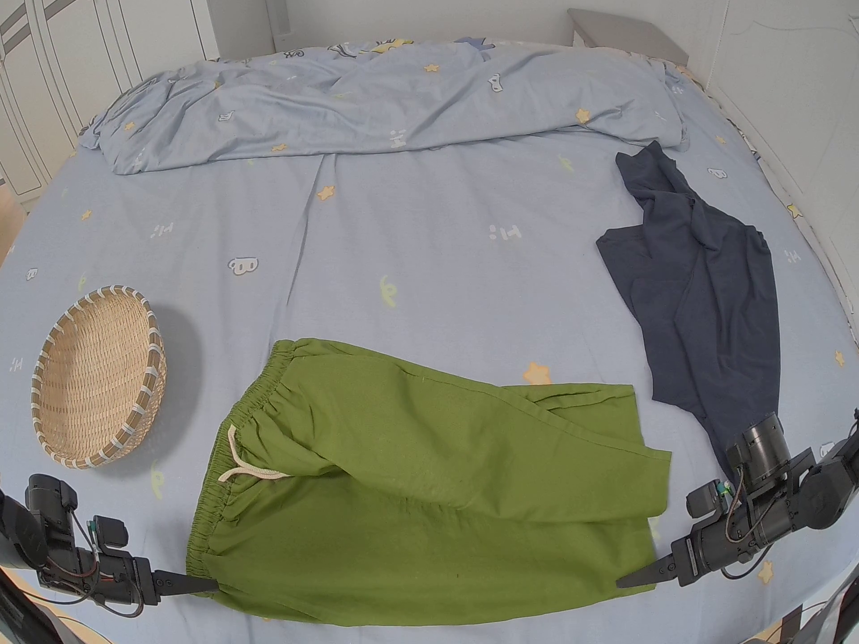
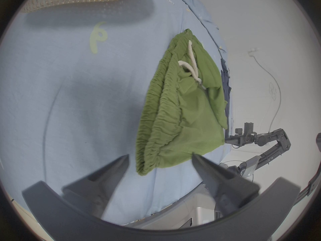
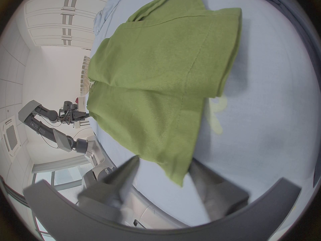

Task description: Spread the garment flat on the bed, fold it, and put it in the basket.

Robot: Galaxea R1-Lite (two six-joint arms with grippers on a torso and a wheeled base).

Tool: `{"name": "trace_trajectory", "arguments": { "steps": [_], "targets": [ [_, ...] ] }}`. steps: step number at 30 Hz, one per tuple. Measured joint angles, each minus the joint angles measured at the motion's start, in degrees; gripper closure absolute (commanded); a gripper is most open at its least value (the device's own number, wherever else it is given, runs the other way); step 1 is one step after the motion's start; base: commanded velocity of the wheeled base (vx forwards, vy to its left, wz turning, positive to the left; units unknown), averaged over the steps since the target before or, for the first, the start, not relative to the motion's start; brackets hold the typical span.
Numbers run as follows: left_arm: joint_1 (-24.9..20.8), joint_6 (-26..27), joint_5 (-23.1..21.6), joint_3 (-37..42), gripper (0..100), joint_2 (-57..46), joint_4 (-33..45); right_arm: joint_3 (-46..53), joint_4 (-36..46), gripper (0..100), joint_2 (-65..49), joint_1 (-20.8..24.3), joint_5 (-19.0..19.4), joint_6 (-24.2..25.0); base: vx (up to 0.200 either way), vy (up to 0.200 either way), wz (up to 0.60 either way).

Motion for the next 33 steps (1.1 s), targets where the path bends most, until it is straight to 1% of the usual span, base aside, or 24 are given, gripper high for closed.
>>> {"name": "trace_trajectory", "arguments": {
  "steps": [7,8,11,15,17,18,20,22,24,25,26,29,33],
  "targets": [
    [0.88,-0.41,0.39,-0.38,0,-1.77,0.11,0.30,-0.30,0,-1.01,-0.29,0.09,0.01,0.000,0.000,0.00],
    [1.38,-1.18,0.22,-0.79,0,-3.56,0.24,0.37,-0.62,0,-2.18,-0.66,-0.18,-0.02,0.000,0.000,0.00],
    [1.62,-2.24,0.11,-1.24,0,-4.79,0.30,0.41,-0.68,0,-3.28,-1.06,-0.60,-0.02,0.000,0.000,0.00],
    [1.66,-5.96,-0.05,-3.04,0,-7.78,0.48,0.28,-0.52,0,-7.58,-2.04,-3.15,0.00,0.000,0.000,0.00],
    [1.16,-10.73,0.04,-5.23,0,-10.28,0.96,-0.10,-0.16,0,-11.30,-2.78,-5.25,0.00,0.000,0.000,0.00],
    [0.91,-11.93,0.13,-5.88,0,-10.89,1.13,-0.22,-0.02,0,-12.15,-2.96,-5.64,0.00,0.000,0.000,0.00],
    [-0.66,-16.88,0.69,-8.63,0,-13.03,2.35,-0.82,0.66,0,-14.77,-3.50,-6.57,0.01,0.000,0.000,0.00],
    [-3.55,-22.03,2.02,-12.73,0,-15.17,3.95,-1.89,1.84,0,-17.23,-3.96,-7.23,0.01,0.000,0.000,0.00],
    [-6.86,-25.86,4.16,-17.86,0,-16.94,5.32,-3.58,3.47,0,-19.26,-4.40,-7.80,0.04,0.000,0.000,0.00],
    [-9.35,-27.77,5.89,-21.38,0,-17.77,6.16,-5.14,4.61,0,-20.35,-4.66,-8.07,0.04,0.000,0.000,0.00],
    [-10.50,-28.51,6.77,-22.93,0,-18.05,6.39,-5.92,5.07,0,-20.76,-4.79,-8.18,0.04,0.000,0.000,0.00],
    [-16.46,-31.68,11.56,-30.93,0,-18.52,7.64,-11.13,7.28,0,-22.27,-5.42,-8.59,0.04,0.000,0.000,0.00],
    [-22.03,-33.95,15.08,-39.08,0,-16.09,8.33,-16.99,8.73,0,-22.55,-5.86,-8.87,0.04,0.000,0.000,0.00]
  ]
}}
